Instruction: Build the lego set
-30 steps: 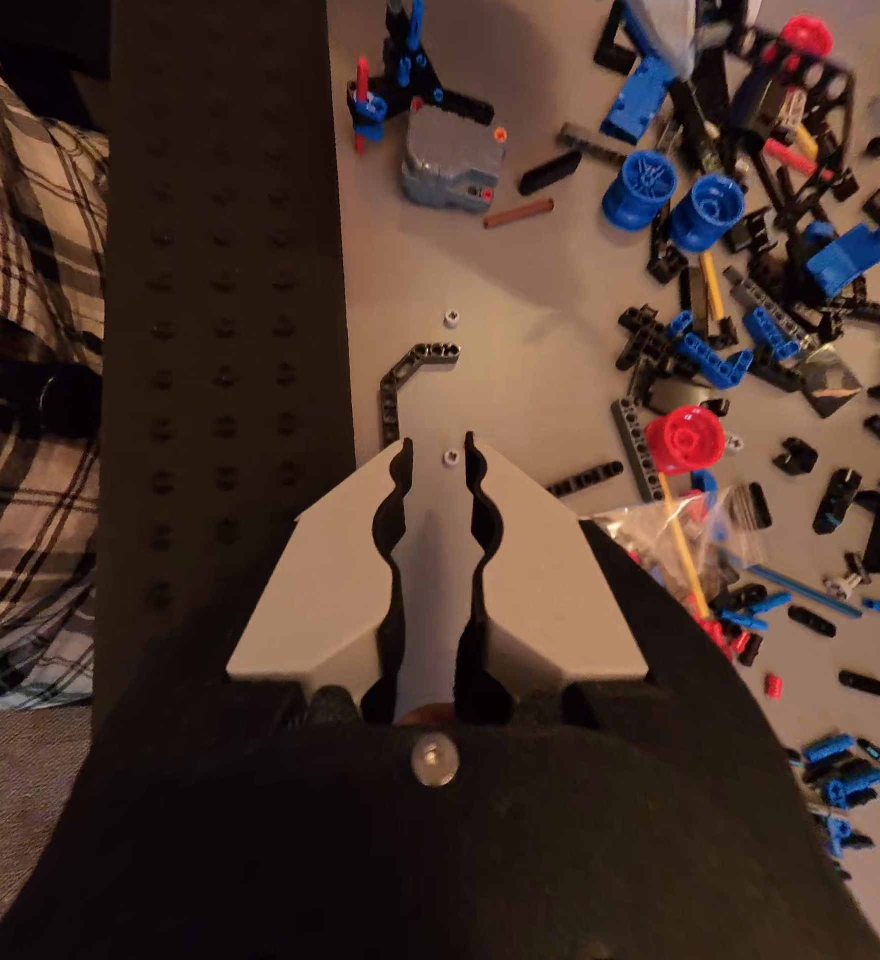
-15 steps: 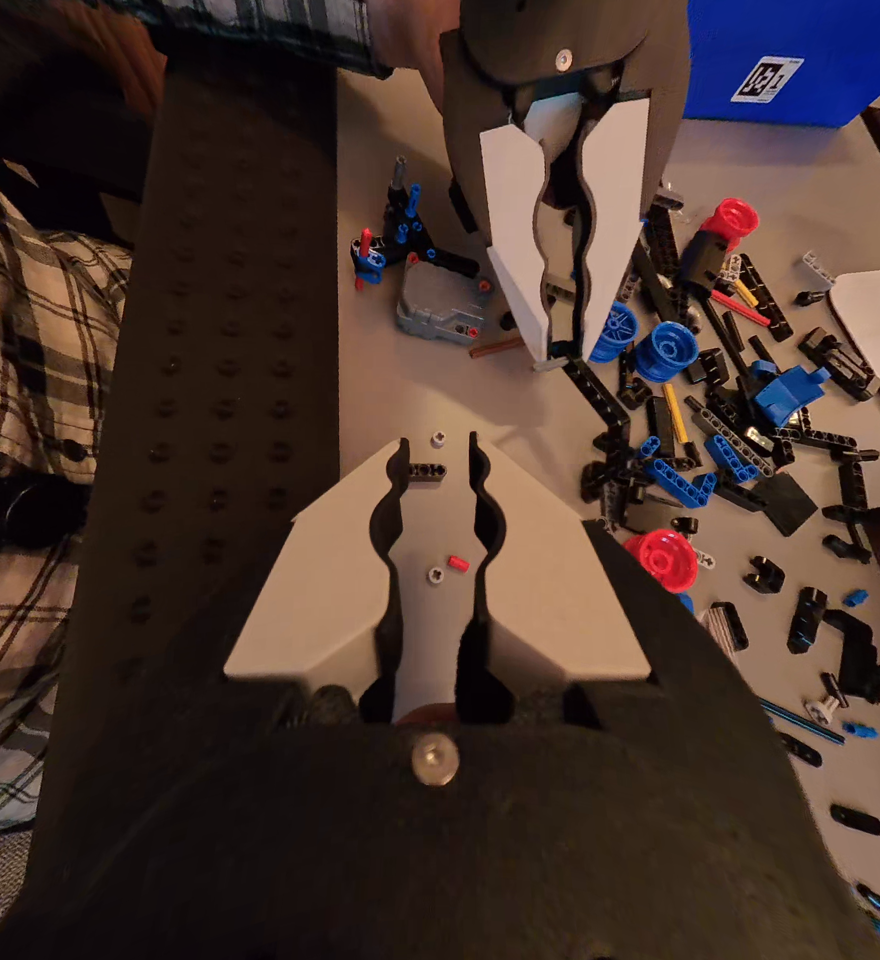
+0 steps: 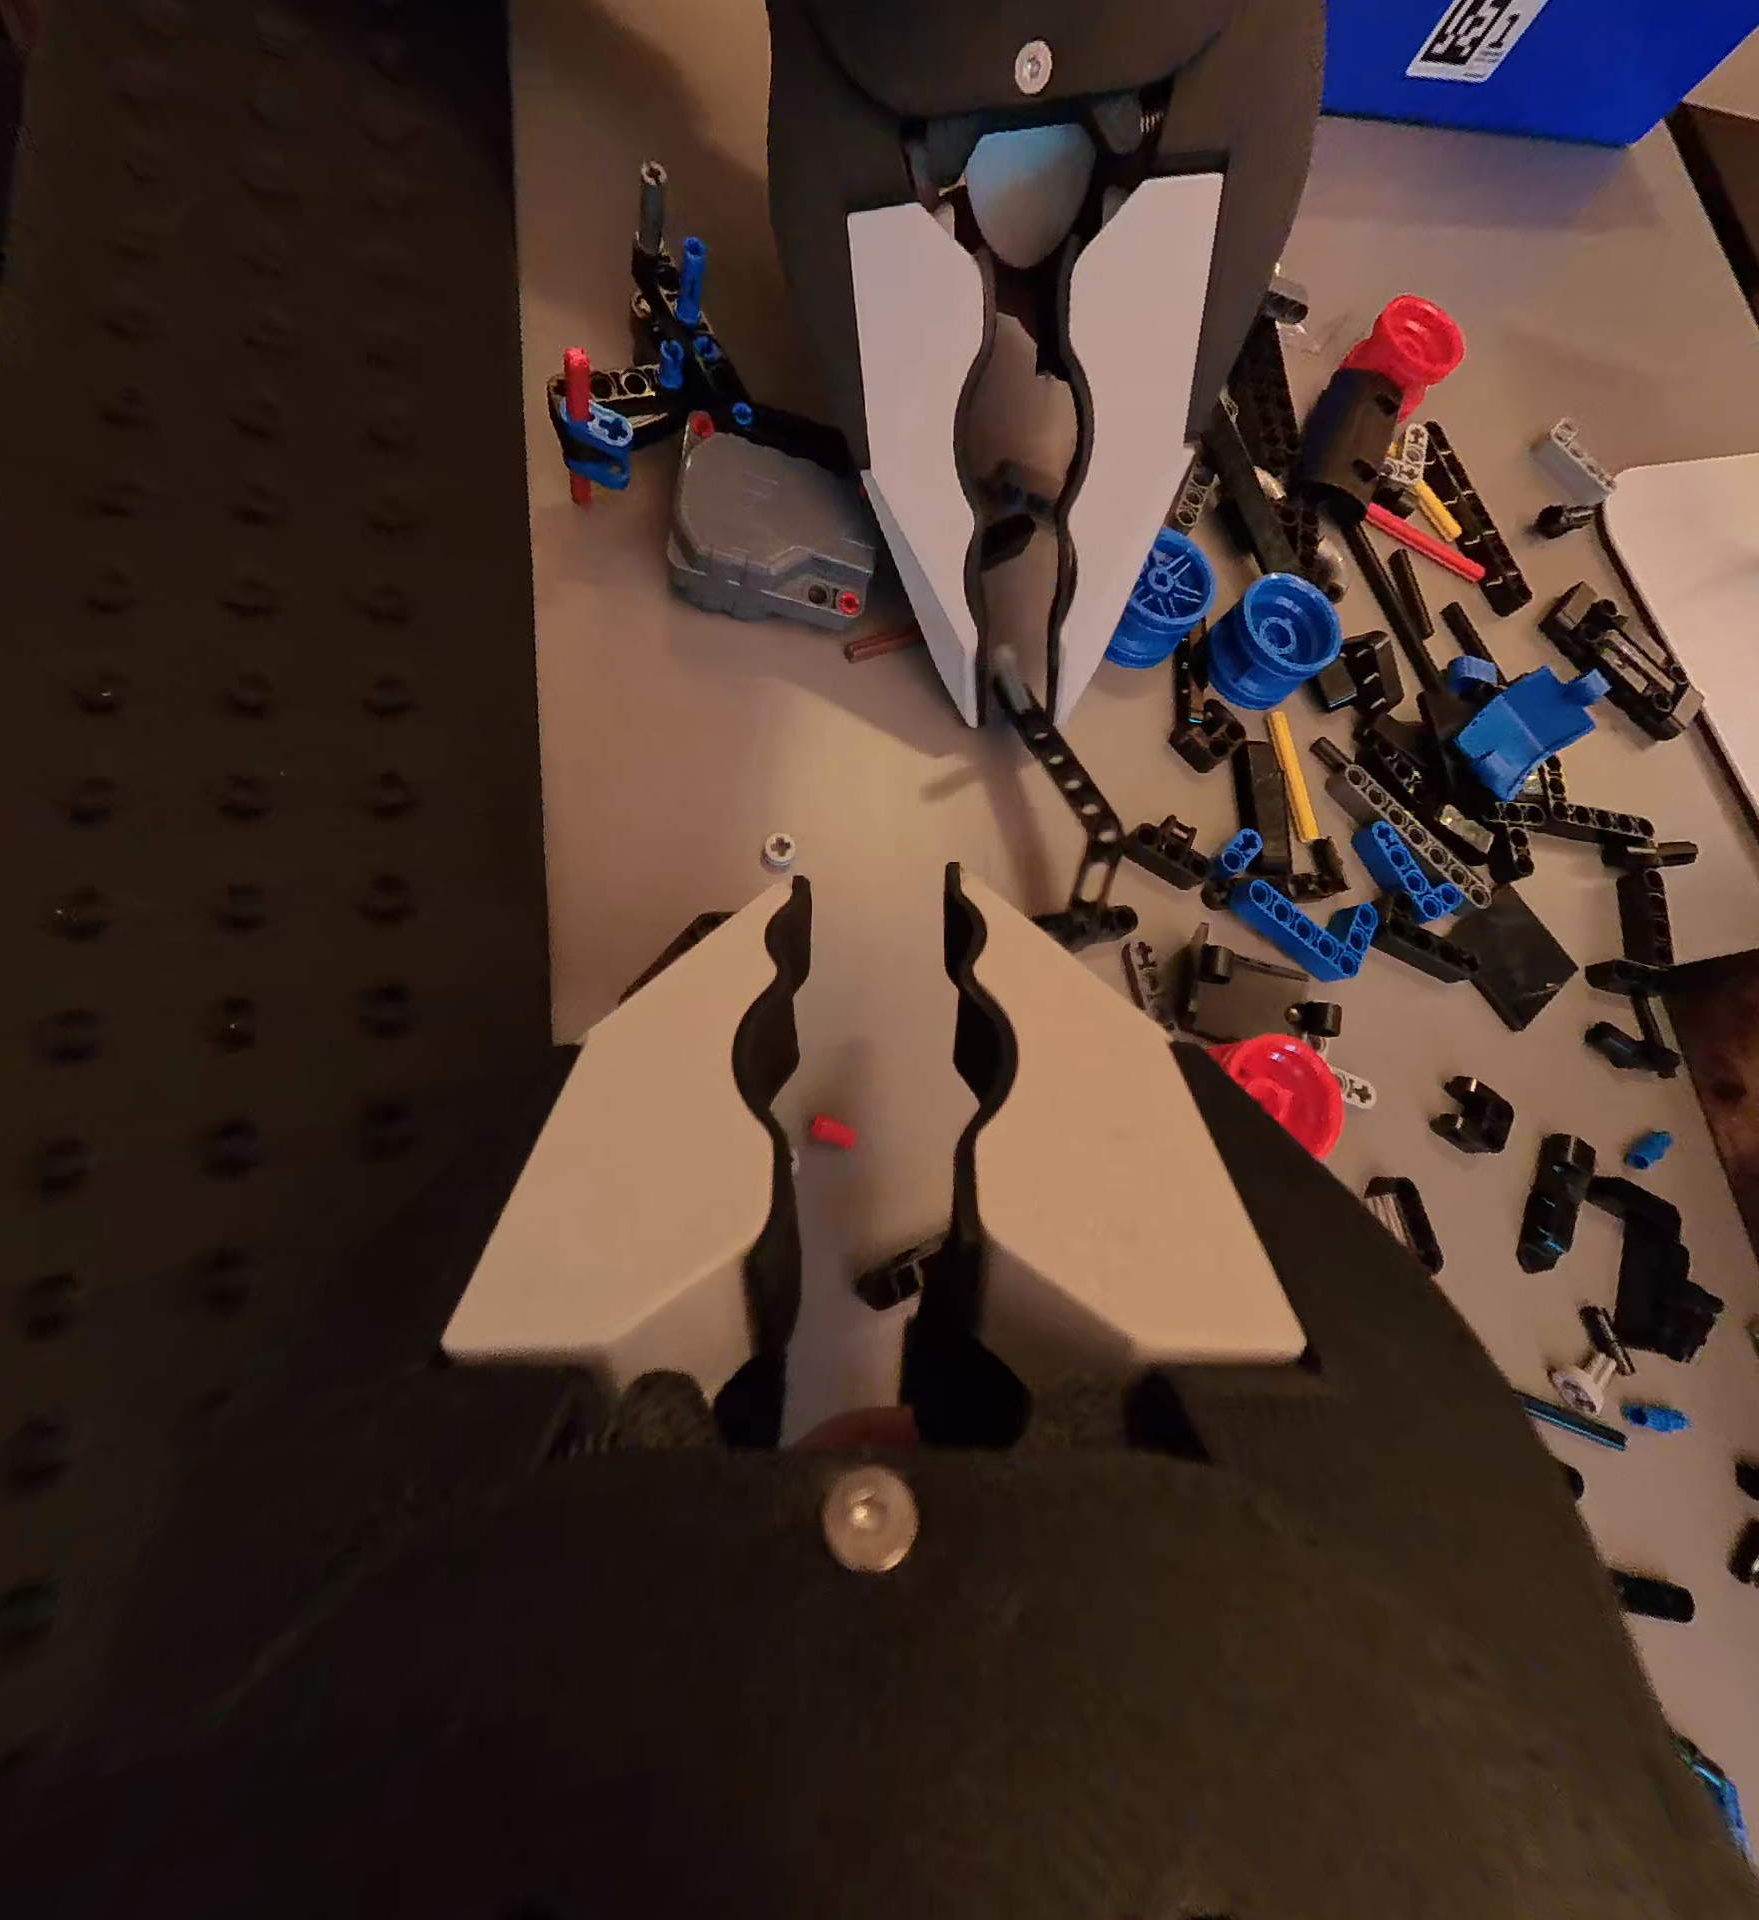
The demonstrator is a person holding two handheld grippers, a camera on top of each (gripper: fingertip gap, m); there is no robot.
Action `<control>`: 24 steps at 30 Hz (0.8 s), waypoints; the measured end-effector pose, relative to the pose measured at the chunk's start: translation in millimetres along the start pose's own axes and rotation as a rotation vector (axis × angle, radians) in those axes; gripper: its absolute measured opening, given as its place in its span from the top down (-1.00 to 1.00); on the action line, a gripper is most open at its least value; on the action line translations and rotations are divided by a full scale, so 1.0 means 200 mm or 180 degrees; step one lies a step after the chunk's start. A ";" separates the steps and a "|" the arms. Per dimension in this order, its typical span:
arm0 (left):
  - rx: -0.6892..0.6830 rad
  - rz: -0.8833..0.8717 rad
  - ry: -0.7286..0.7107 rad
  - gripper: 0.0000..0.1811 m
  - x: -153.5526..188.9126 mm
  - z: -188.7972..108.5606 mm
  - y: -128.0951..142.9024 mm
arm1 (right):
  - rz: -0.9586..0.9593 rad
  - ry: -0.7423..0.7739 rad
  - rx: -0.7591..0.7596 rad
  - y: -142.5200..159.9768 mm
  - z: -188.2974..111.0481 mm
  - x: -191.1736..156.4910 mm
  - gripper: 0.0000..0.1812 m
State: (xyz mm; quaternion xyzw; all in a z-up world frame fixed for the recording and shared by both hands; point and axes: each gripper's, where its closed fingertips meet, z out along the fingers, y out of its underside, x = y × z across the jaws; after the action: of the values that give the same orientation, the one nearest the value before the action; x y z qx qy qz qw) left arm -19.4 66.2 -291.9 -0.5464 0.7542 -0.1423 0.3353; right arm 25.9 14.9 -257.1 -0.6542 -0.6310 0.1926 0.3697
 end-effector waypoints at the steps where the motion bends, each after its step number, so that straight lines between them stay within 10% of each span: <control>1: -0.0004 -0.0049 0.0017 0.79 0.00 0.00 0.00 | 0.0018 -0.0017 0.0006 0.00 0.00 0.00 0.73; 17: -0.0099 -0.0561 -0.0128 0.64 -0.05 -0.22 0.07 | 0.0073 -0.0051 0.0175 -0.09 -0.03 0.03 0.73; 24: -0.0177 -0.0946 0.0249 0.51 0.24 -0.51 0.09 | 0.0034 -0.0347 0.0410 -0.24 0.05 -0.11 0.72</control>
State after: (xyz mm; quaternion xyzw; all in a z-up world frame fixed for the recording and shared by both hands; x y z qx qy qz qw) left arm -108.1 13.5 -243.7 -0.6550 0.6812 -0.1906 0.2657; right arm -16.8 -7.5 -232.5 -0.6211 -0.6330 0.2700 0.3751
